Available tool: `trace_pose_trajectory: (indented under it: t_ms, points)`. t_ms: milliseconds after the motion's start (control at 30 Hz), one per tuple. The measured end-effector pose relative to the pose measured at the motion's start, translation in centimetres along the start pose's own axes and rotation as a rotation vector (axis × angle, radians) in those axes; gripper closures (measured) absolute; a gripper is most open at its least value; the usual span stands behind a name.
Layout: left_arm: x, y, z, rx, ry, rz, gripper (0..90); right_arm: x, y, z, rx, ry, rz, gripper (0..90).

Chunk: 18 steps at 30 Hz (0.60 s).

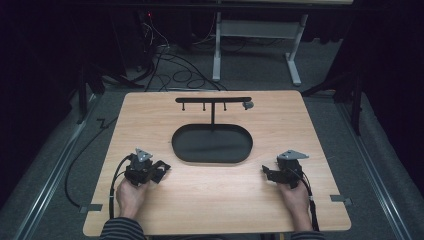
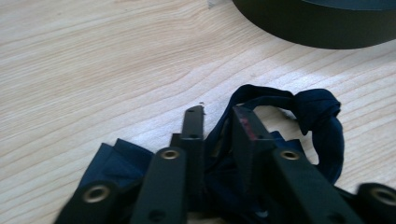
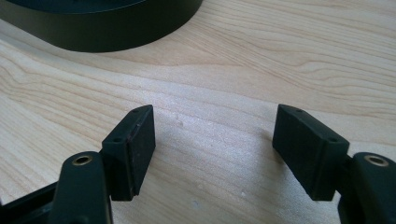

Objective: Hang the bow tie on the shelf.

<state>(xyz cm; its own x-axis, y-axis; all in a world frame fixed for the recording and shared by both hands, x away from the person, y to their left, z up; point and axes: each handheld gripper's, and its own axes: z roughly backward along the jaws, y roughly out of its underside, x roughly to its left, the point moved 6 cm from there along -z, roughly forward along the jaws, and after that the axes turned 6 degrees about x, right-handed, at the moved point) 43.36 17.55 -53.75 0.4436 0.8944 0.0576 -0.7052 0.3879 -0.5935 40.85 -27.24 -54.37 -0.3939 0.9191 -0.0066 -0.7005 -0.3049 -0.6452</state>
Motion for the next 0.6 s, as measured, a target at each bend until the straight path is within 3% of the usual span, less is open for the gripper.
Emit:
trace_pose_trajectory:
  t_ms: [167, 600]
  points:
    - [0.2, -0.1, -0.1, -0.003, 0.006, -0.003, 88.3, 0.0, 0.0, 0.0, 0.0, -0.001, -0.001, 31.3]
    - [0.5, -0.4, 1.7, -0.068, 0.026, 0.019, 88.9, 0.0, 0.0, 0.0, 0.0, -0.001, -0.002, 31.4]
